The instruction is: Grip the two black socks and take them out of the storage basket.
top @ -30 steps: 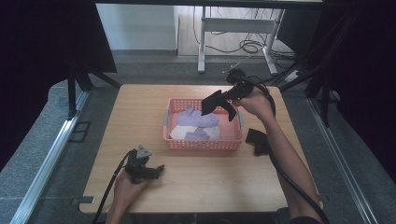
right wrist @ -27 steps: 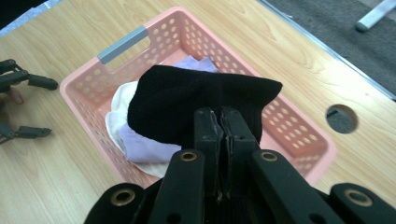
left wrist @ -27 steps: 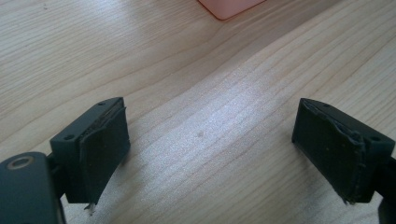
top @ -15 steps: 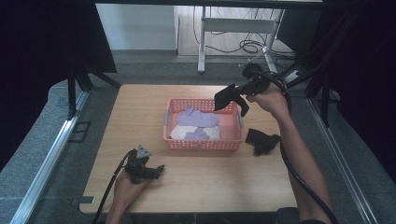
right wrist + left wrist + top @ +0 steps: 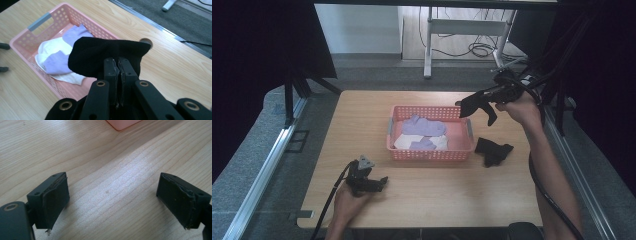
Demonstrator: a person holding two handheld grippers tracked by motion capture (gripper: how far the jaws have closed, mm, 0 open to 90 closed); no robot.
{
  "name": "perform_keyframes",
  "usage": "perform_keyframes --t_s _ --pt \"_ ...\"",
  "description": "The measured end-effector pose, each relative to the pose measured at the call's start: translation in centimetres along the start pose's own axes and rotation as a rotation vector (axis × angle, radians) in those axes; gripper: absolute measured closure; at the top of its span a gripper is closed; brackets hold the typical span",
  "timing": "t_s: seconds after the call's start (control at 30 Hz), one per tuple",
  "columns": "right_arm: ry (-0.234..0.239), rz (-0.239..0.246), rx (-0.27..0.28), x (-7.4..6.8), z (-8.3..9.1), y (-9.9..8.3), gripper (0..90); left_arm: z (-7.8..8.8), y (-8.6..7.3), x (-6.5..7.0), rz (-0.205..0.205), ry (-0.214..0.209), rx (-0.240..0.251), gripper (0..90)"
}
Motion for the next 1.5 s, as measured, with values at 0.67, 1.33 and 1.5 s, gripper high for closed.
perform_keyframes --t_s 0.67,1.33,1.5 --pt "-0.099 -0.1 -0.035 4.6 0.8 -4.8 86.7 0.0 0.0 0.0 0.003 0.002 0.004 10.6" --pt "-0.109 -0.154 -0.136 6.2 -4.8 -10.2 86.0 0.0 0.0 0.1 0.008 0.002 0.0 10.6" --pt "-0.103 -0.167 -0.156 6.4 -6.1 -11.2 85.8 0.0 0.0 0.1 0.007 0.001 0.0 10.6"
Point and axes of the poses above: each handheld gripper's, and its own axes: z roughly backward along the jaws, y roughly out of its top, x roughly to its right, the point moved 1 cm from there along -z, roughly forward along the jaws, and after that the axes turned 4 degrees about -z, right-handed, at the moved point
